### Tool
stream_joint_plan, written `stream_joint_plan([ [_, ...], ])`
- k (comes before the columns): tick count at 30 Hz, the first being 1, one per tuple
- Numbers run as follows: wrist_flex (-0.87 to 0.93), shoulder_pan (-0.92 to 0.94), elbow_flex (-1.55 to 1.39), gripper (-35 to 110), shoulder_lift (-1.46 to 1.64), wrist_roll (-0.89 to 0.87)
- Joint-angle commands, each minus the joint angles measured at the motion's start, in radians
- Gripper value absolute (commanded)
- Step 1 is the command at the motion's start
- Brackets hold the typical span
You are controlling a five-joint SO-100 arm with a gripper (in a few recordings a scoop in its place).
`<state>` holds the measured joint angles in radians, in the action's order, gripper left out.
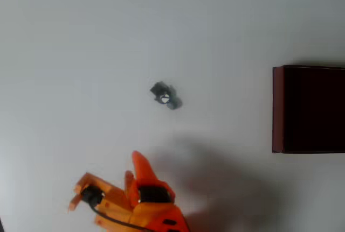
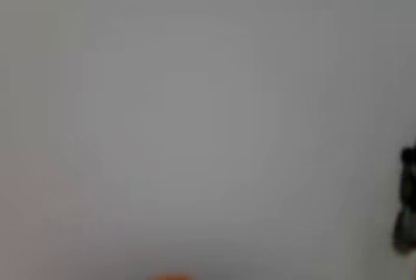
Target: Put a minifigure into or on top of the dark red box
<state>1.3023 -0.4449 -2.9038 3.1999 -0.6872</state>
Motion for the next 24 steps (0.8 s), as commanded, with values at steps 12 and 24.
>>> stream_joint_plan([
  [12, -0.098, 0.176, 0.678, 19, -1.028, -0.330],
  [24, -0.261, 0.264, 0.718, 19, -1.301, -0.229],
])
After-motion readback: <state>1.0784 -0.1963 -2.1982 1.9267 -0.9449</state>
